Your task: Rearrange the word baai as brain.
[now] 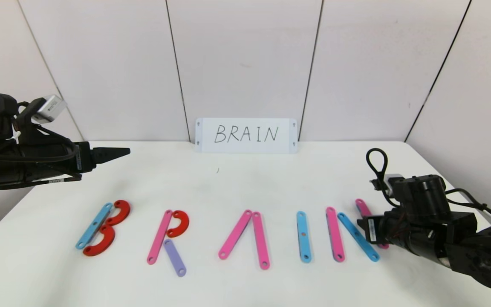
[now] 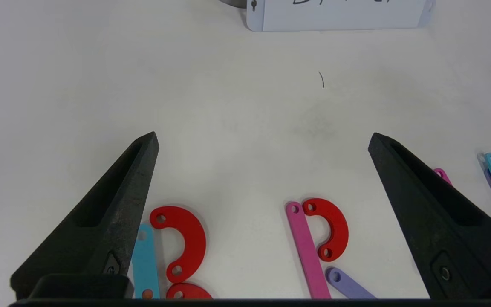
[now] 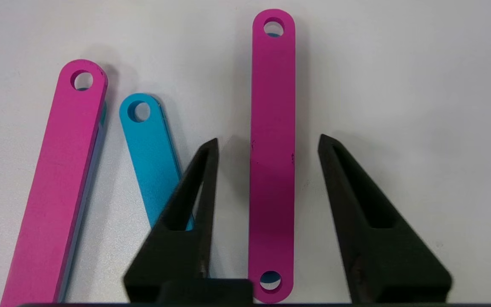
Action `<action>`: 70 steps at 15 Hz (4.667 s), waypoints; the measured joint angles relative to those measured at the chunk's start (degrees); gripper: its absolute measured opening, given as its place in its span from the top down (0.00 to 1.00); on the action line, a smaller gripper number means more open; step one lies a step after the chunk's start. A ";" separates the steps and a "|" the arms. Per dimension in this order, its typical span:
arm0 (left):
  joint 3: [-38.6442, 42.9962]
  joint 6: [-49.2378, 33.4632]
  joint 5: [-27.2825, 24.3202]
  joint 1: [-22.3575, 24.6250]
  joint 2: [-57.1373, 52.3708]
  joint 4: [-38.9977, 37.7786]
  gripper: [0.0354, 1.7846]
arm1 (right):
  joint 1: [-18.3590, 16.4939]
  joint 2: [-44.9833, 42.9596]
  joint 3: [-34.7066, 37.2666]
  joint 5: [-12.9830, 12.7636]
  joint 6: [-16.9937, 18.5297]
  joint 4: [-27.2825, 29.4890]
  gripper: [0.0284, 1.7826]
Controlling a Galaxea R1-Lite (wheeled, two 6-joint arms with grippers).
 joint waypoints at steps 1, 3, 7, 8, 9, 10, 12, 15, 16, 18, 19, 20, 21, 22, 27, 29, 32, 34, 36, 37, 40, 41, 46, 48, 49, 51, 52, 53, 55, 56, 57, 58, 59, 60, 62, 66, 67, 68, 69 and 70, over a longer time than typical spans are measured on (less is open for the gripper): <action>-0.02 0.02 0.05 0.00 0.02 0.02 0.03 | 0.00 0.00 0.00 -0.11 0.05 0.01 0.39; -0.02 0.00 0.02 0.00 0.06 0.02 0.03 | 0.02 -0.06 -0.05 -0.48 0.11 -0.02 0.22; 0.02 0.13 0.05 0.00 0.11 0.02 0.03 | -0.77 -1.11 -1.34 -2.68 -0.17 0.00 0.04; 0.09 0.57 0.05 -0.02 0.11 0.02 0.03 | -0.96 -1.63 -1.56 -2.90 -0.24 0.06 0.03; 0.11 0.77 -0.17 0.00 0.11 0.02 0.03 | -1.10 -2.26 -1.79 -3.49 -0.48 0.09 0.03; 0.13 0.79 -0.56 0.00 0.11 0.02 0.03 | -1.21 -2.71 -1.93 -4.01 -0.77 0.11 0.03; 0.15 0.82 -0.72 0.06 0.11 0.02 0.03 | -1.49 -3.80 -2.06 -4.30 -0.91 0.11 0.03; 0.13 0.82 -0.74 0.09 0.11 0.02 0.03 | -1.56 -7.61 -2.89 -4.45 -1.00 0.32 0.03; 0.09 0.74 -0.74 0.09 0.11 0.02 0.03 | -1.51 -9.37 -3.55 -4.96 -1.33 0.63 0.03; 0.09 0.72 -0.78 0.09 0.09 0.02 0.03 | -1.43 -12.96 -4.24 -6.46 -2.76 2.21 0.03; 0.09 0.72 -0.80 0.09 0.02 0.04 0.03 | -1.16 -13.97 -3.57 -6.77 -2.82 3.40 0.03; 0.09 0.72 -0.83 0.09 -0.06 0.02 0.03 | -1.23 -14.28 -2.84 -6.88 -2.62 3.51 0.03; 0.09 0.71 -0.80 0.09 -0.11 0.02 0.03 | -1.76 -13.95 -2.15 -7.01 -2.21 3.43 0.03; 0.09 0.74 -0.80 0.09 -0.11 0.04 0.03 | -2.43 -13.14 -1.62 -7.23 -1.77 3.34 0.03; 0.09 0.79 -0.83 0.06 0.00 0.02 0.03 | -5.03 -5.90 -0.95 -8.03 -1.84 -1.79 0.03; 0.09 0.79 -0.83 0.09 0.00 0.02 0.03 | -5.27 -2.21 -0.62 -8.06 -1.88 -5.51 0.03; 0.09 0.82 -0.85 0.09 0.00 0.02 0.03 | -5.49 2.38 -0.32 -8.06 -1.66 -8.24 0.03; 0.09 0.82 -0.85 0.09 0.00 0.02 0.03 | -6.42 4.66 -0.35 -8.11 -1.74 -10.69 0.03; 0.09 0.82 -0.85 0.09 0.00 0.02 0.03 | -7.74 6.10 -0.32 -8.03 -2.10 -12.31 0.03; 0.09 0.82 -0.85 0.06 0.00 0.04 0.03 | -8.20 6.42 -0.29 -8.02 -2.05 -12.37 0.03; 0.09 0.79 -0.83 0.06 0.02 0.02 0.03 | -8.51 6.64 0.04 -7.91 -1.90 -12.59 0.03; 0.09 0.79 -0.83 0.06 0.02 0.02 0.03 | -8.51 6.58 0.15 -7.91 -1.90 -12.62 0.03; 0.09 0.82 -0.87 0.06 0.02 0.04 0.03 | -8.84 5.27 -0.13 -7.91 -2.04 -12.07 0.03; 0.09 0.82 -0.87 0.09 0.02 0.04 0.03 | -8.79 4.22 1.27 -7.45 -1.93 -12.09 0.03; 0.09 0.79 -0.85 0.09 0.02 0.02 0.03 | -8.63 3.56 2.18 -7.40 -1.85 -12.18 0.03; 0.09 0.79 -0.89 0.06 -0.02 0.02 0.03 | -8.18 2.17 4.12 -7.31 -1.60 -12.34 0.03; 0.09 0.82 -0.91 0.09 -0.02 0.02 0.03 | -8.02 1.74 4.86 -7.31 -1.49 -12.35 0.03; 0.09 0.82 -0.91 0.09 -0.02 0.02 0.03 | -7.91 1.44 5.41 -7.29 -1.35 -12.37 0.03; 0.09 0.82 -0.94 0.09 -0.02 0.02 0.03 | -7.52 1.01 6.10 -7.29 -1.33 -12.40 0.03; 0.09 0.82 -0.89 0.09 -0.02 0.02 0.03 | -7.22 0.85 6.40 -7.29 -1.33 -12.40 0.03; 0.09 0.82 -0.85 0.09 -0.02 0.04 0.03 | -6.94 0.79 6.73 -7.29 -1.33 -12.40 0.03; 0.09 0.82 -0.85 0.09 -0.02 0.02 0.03 | -6.63 0.72 7.14 -7.34 -1.22 -12.46 0.03; 0.09 0.82 -0.83 0.09 -0.02 0.02 0.03 | -6.39 0.66 7.58 -7.39 -1.18 -12.48 0.03; 0.09 0.83 -0.83 0.09 0.00 0.04 0.03 | -6.21 0.52 8.03 -7.36 -1.13 -12.48 0.03; 0.09 0.82 -0.83 0.09 0.00 0.02 0.03 | -5.92 0.09 8.72 -7.42 -1.16 -12.46 0.03; 0.09 0.82 -0.85 0.09 0.02 0.02 0.03 | -5.62 -0.77 9.07 -7.42 -1.16 -12.26 0.03; 0.09 0.77 -0.85 0.09 0.02 0.02 0.03 | -5.60 -0.85 9.08 -7.50 -1.16 -12.29 0.03; 0.09 0.79 -0.83 0.09 0.05 0.02 0.03 | -5.60 -0.94 9.08 -7.51 -1.13 -12.29 0.03; 0.09 0.79 -0.83 0.09 0.06 0.02 0.03 | -5.56 -0.99 9.16 -7.53 -1.16 -12.31 0.03; 0.06 0.82 -0.83 0.09 0.11 0.00 0.03 | -5.45 -1.00 9.22 -7.61 -1.16 -12.37 0.03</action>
